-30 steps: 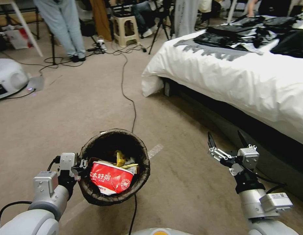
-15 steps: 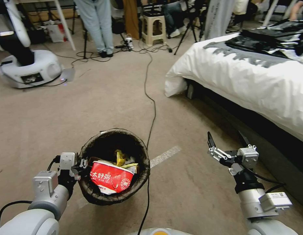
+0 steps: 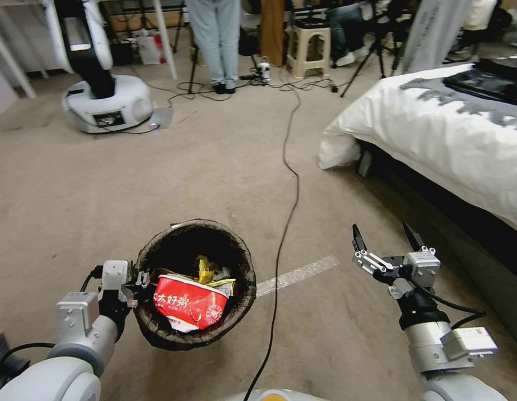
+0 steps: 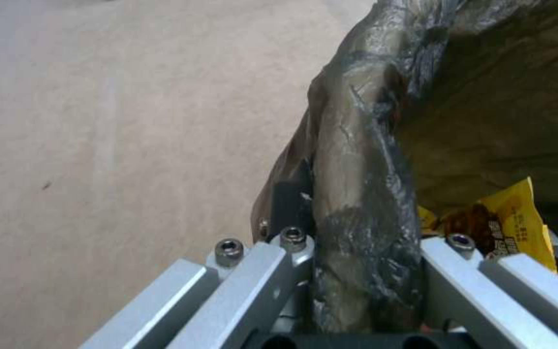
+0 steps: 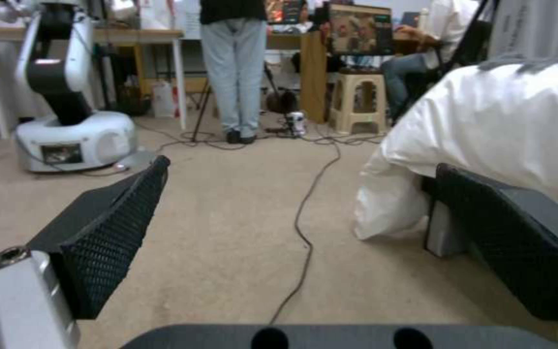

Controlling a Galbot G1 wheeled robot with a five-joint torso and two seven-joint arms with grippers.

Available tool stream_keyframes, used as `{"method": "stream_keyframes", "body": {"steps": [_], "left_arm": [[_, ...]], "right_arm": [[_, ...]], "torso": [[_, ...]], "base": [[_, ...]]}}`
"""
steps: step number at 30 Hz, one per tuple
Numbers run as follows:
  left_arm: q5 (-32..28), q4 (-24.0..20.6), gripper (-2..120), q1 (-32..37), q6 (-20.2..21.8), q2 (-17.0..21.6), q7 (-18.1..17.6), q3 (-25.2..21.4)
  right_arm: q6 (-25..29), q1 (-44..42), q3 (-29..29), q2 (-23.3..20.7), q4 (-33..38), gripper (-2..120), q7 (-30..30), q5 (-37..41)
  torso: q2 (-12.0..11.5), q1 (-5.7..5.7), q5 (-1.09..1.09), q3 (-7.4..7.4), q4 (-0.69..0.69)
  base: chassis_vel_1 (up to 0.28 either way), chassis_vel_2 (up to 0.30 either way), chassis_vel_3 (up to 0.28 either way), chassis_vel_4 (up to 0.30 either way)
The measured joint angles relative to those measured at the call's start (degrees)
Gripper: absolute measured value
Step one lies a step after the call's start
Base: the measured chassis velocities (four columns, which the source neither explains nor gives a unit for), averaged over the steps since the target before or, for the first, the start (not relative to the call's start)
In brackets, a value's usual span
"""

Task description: Pick up the trash bin, then pick up the garbage from the floor and place it into the trash bin.

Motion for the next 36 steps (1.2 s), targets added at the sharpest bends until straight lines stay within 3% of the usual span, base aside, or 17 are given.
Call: {"method": "stream_keyframes", "body": {"steps": [24,33,36], "left_arm": [[0.25,0.00,1,0.10,-0.78,-0.45,-0.60,0.38],[-2.20,0.00,1,-0.07,0.35,-0.84,-3.11,0.98],[-4.52,0.00,1,-0.37,1.13,-1.00,-5.88,1.29]], "right_arm": [[-2.53,1.06,-1.20,-0.16,1.10,100,2.82,1.60],[-3.21,1.15,-1.77,-0.24,1.17,100,3.54,1.65],[-3.62,1.19,-2.29,-0.25,1.23,100,4.23,2.16]], "torso": [[0.00,0.00,0.00,0.00,-0.01],[0.00,0.00,0.00,0.00,0.00],[0.00,0.00,0.00,0.00,0.00]], "base": [[0.069,0.070,0.076,0.069],[0.000,0.000,0.000,0.000],[0.000,0.000,0.000,0.000]]}}
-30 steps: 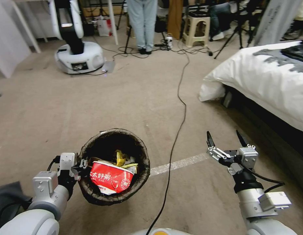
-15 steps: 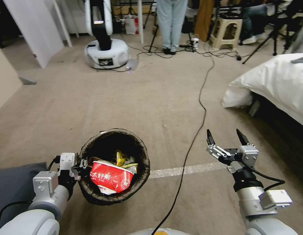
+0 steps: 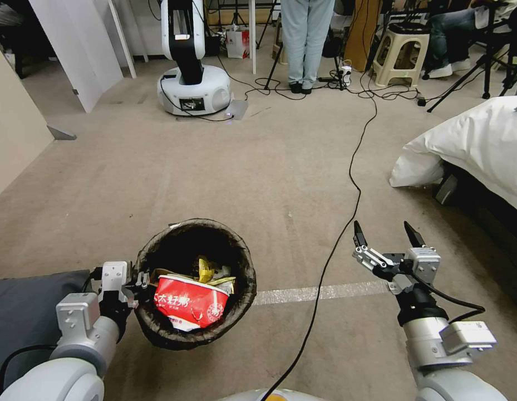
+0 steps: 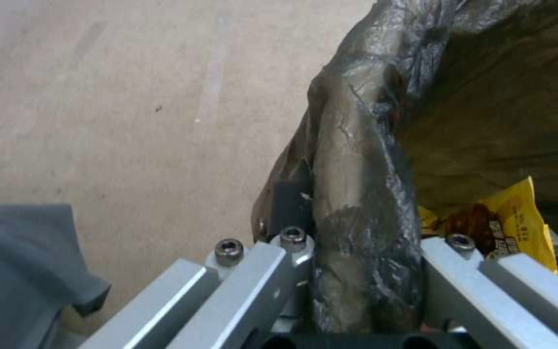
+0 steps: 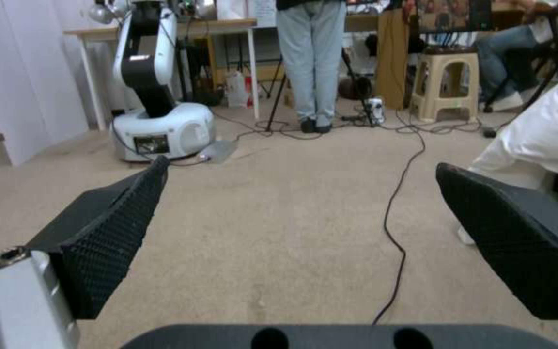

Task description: Pick up the trash bin, then pick up the garbage from the floor and place it into the trash bin.

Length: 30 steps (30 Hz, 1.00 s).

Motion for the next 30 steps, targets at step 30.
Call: {"method": "stream_keyframes", "body": {"steps": [30], "left_arm": [[-11.47,7.89,1,-4.05,1.06,-2.82,-11.91,3.37]], "right_arm": [[-0.14,0.48,-0.93,0.58,-1.46,100,1.05,-0.31]], "torso": [[0.00,0.00,0.00,0.00,0.01]], "base": [[0.000,0.000,0.000,0.000]]}}
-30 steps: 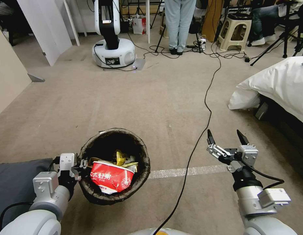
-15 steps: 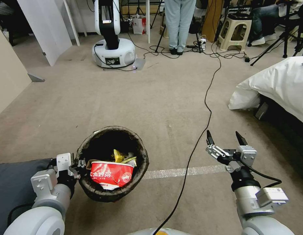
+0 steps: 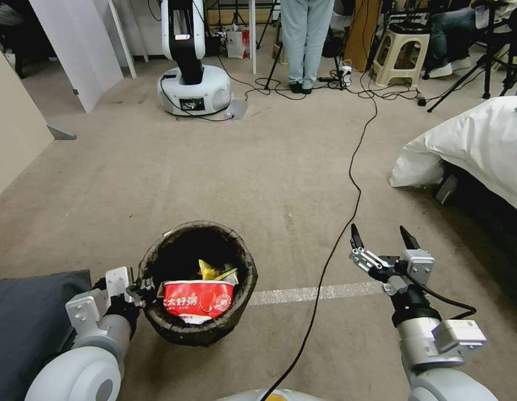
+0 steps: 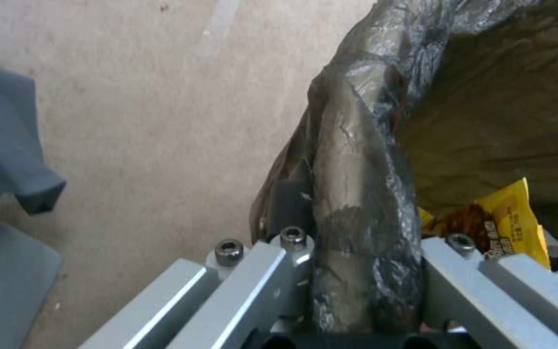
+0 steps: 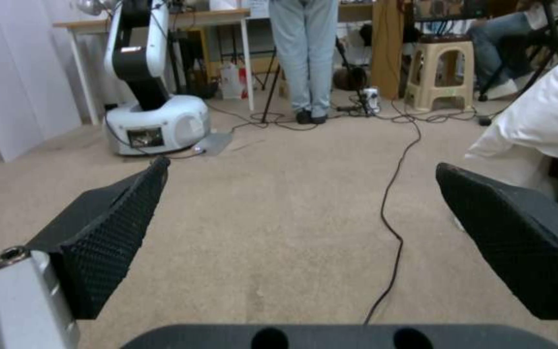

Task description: Pick up the trash bin, then pick up the garbage from the floor and place it into the trash bin.

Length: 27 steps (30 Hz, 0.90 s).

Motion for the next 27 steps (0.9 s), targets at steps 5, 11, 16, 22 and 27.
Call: {"method": "stream_keyframes", "body": {"steps": [5,11,16,22,27], "left_arm": [[0.15,2.16,1,-0.55,-0.24,-0.49,0.36,0.26],[0.37,4.21,1,-0.92,-0.48,-0.49,0.74,0.41],[1.10,6.55,1,-1.13,-0.94,-0.54,1.37,0.51],[1.99,8.70,1,-1.28,-1.30,-0.59,1.98,0.74],[2.89,10.03,1,-1.58,-1.55,-0.62,2.42,0.83]], "right_arm": [[0.00,0.00,0.00,0.03,-0.12,100,0.09,0.00],[0.00,-0.01,0.05,0.15,-0.22,100,0.22,0.01],[0.01,-0.01,0.05,0.29,-0.30,100,0.23,0.00],[0.03,0.02,0.02,0.43,-0.53,100,0.26,0.01],[0.07,0.14,-0.02,0.52,-0.65,100,0.31,0.02]], "torso": [[0.00,0.00,0.00,0.00,0.00],[0.00,0.00,0.00,0.00,0.00],[0.00,0.00,0.00,0.00,0.00],[0.00,0.00,0.00,0.00,0.00],[0.00,0.00,0.00,0.00,0.00]], "base": [[0.000,0.000,0.000,0.000],[0.000,0.000,0.000,0.000],[0.000,0.000,0.000,0.000],[0.000,0.000,0.000,0.000],[0.000,0.000,0.000,0.000]]}}
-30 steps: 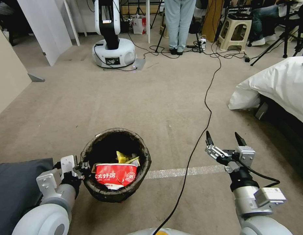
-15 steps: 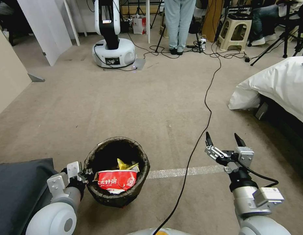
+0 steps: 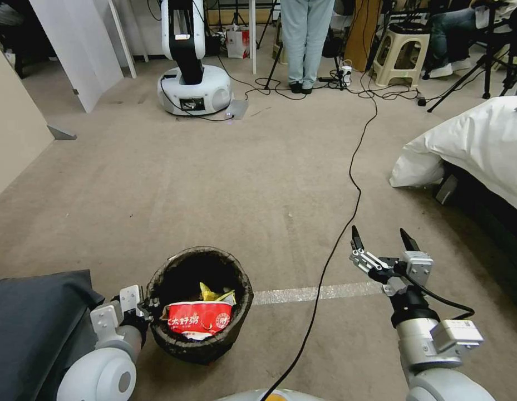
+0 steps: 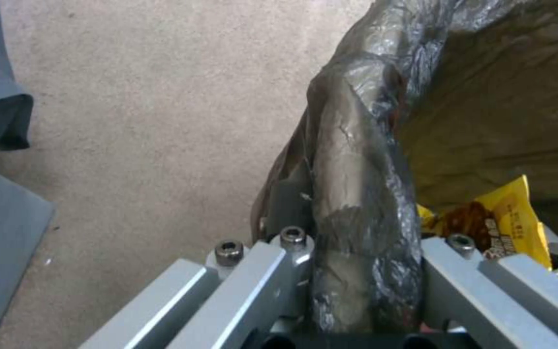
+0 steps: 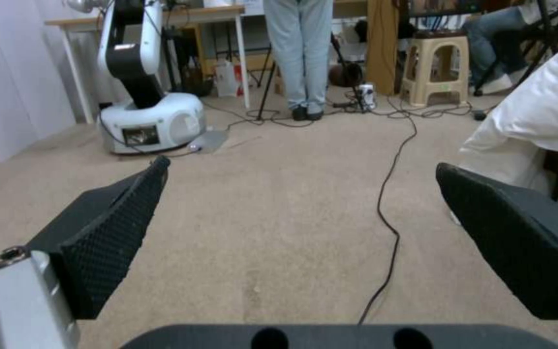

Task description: Pick up the trash bin, then pick up the garbage from the floor and place it into the trash bin.

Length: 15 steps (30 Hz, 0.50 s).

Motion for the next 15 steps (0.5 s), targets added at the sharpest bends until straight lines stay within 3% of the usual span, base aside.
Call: {"method": "stream_keyframes", "body": {"steps": [15], "left_arm": [[2.20,2.69,1,-0.22,-0.78,-0.51,1.11,0.08]], "right_arm": [[0.07,0.27,-0.40,-0.04,-0.17,100,0.05,0.05]], "torso": [[0.01,0.00,0.01,-0.01,0.01]], "base": [[0.000,0.000,0.000,0.000]]}}
